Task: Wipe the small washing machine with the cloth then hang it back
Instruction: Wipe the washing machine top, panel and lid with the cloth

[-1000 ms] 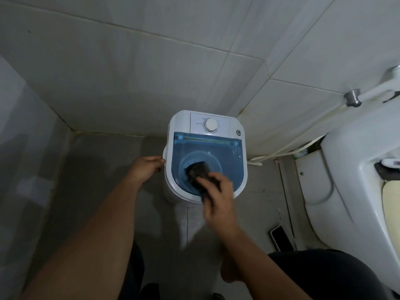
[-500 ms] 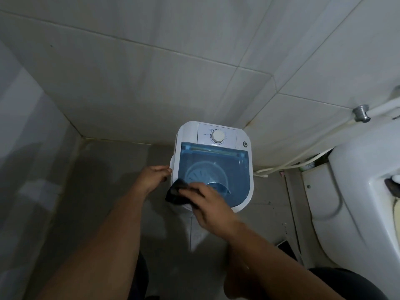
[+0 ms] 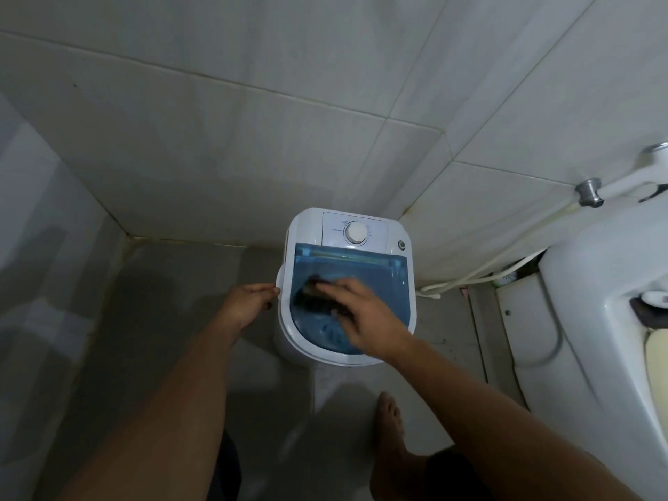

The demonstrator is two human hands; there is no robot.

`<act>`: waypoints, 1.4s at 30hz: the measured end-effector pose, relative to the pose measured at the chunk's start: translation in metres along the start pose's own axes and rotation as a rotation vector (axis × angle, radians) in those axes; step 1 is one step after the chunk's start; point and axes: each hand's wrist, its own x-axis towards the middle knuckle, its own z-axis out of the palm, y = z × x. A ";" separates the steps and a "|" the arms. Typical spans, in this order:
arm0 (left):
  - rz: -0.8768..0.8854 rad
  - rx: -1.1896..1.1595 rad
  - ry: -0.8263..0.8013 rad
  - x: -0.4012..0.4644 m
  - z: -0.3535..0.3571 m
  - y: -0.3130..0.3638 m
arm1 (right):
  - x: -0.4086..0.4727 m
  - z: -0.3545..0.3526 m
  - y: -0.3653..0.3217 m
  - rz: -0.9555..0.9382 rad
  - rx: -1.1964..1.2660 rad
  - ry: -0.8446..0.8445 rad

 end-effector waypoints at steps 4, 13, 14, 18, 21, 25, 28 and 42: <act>0.030 -0.007 0.008 -0.004 0.003 0.001 | -0.022 -0.031 0.042 0.616 0.037 0.439; 0.012 0.022 0.006 -0.005 0.001 0.002 | -0.042 0.038 -0.033 0.157 0.058 0.084; 0.007 0.006 0.008 -0.007 0.002 0.003 | -0.037 0.032 -0.037 0.108 0.091 0.048; 0.001 -0.037 0.000 -0.018 0.008 0.008 | -0.028 0.006 -0.010 0.420 0.132 0.377; -0.021 -0.052 -0.004 -0.024 0.011 0.012 | -0.031 0.010 0.006 0.727 0.040 0.458; -0.089 -0.096 0.012 -0.023 0.009 0.014 | -0.038 0.045 -0.037 0.271 -0.115 0.154; -0.101 -0.140 -0.007 -0.026 0.010 0.015 | -0.018 0.025 -0.031 0.076 -0.084 0.005; -0.111 -0.241 -0.156 -0.030 0.001 0.018 | 0.003 0.009 -0.040 -0.469 -0.316 -0.475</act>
